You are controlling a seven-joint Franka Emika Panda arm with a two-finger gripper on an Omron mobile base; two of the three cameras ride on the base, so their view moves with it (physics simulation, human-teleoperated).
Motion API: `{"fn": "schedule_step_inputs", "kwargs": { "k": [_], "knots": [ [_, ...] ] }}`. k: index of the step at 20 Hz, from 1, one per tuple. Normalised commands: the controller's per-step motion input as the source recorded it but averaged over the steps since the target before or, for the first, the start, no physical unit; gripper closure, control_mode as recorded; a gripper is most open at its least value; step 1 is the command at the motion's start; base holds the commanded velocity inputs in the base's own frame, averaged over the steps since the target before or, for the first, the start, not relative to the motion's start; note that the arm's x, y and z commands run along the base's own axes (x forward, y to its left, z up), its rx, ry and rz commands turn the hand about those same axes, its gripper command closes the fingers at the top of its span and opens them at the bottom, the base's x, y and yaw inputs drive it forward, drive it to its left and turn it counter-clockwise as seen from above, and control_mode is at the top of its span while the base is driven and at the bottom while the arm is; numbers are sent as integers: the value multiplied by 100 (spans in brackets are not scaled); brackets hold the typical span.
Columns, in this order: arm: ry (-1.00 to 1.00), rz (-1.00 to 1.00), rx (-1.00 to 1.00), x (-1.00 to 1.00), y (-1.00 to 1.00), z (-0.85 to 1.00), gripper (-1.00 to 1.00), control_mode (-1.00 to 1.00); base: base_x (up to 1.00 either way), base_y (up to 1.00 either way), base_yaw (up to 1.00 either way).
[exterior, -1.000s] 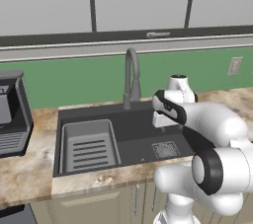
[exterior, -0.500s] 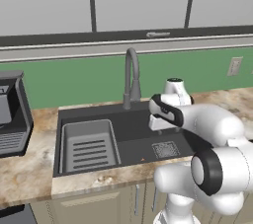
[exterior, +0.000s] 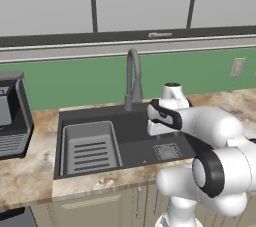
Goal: Pick up the dish brush and bar soap from the sink, and place them back in the cabinet, and close the cabinet doors.
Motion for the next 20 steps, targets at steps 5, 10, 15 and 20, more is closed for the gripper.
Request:
{"fn": "schedule_step_inputs", "kwargs": {
  "k": [5, 10, 15, 20],
  "knots": [
    [0, 0, 0, 0, 9, -8, -100, -100, 0, 0, 0],
    [0, 0, 0, 2, 2, -1, -100, -100, 0, 0, 0],
    [0, 0, 0, 10, 0, 0, -100, -100, 0, 0, 0],
    [0, 0, 0, 17, 0, 0, -100, -100, 0, 0, 0]
  ]
}}
